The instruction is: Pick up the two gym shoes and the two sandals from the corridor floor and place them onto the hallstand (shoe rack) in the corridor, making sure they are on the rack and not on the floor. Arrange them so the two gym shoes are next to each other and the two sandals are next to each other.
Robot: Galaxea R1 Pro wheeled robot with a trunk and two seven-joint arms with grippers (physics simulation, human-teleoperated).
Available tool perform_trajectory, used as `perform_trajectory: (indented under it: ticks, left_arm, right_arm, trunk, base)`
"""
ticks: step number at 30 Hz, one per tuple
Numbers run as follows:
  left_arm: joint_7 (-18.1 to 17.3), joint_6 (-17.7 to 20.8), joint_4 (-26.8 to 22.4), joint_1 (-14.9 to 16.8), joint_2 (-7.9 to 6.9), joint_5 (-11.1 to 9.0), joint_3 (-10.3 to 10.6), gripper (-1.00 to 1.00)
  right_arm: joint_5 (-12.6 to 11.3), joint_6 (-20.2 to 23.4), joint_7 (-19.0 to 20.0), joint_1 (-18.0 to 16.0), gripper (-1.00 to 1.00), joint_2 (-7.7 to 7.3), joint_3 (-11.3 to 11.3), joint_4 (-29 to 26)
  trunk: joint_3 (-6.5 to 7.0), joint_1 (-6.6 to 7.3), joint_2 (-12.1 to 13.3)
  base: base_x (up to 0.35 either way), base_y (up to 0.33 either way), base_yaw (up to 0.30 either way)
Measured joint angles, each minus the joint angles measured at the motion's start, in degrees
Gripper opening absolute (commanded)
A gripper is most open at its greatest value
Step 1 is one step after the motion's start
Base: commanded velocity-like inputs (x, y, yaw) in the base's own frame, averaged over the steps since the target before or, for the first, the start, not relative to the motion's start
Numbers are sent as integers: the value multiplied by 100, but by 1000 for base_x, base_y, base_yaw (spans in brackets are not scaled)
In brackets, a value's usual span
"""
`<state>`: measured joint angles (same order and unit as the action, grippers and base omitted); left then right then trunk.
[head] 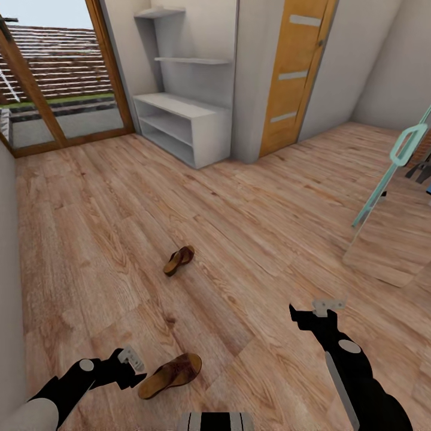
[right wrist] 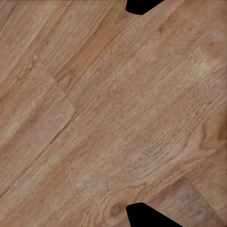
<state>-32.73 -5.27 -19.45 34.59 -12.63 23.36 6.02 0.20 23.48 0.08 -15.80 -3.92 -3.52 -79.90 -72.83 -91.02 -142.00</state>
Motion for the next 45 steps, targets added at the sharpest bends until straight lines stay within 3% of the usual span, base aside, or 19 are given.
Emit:
perform_trajectory:
  ticks: [5,22,33,45]
  left_arm:
    - [2,6,-3,7,2,8,1,100]
    - [7,21,-5,35,21,305,-9,100]
    - [-1,14,-20,48,41,354,-4,100]
    - [-1,10,-115,47,87,365,0,100]
  right_arm:
    - [3,2,0,0,100,-2,0,0]
    - [16,2,0,0,100,-11,0,6]
    - [18,2,1,0,100,-14,6,8]
    - [3,2,0,0,100,5,9,9]
  trunk:
    - [-113,-72,-124]
    - [-122,-71,-125]
    - [-122,-71,-125]
    - [-421,-103,-140]
  base:
    - [0,0,0]
    - [0,0,0]
    - [0,0,0]
    - [0,0,0]
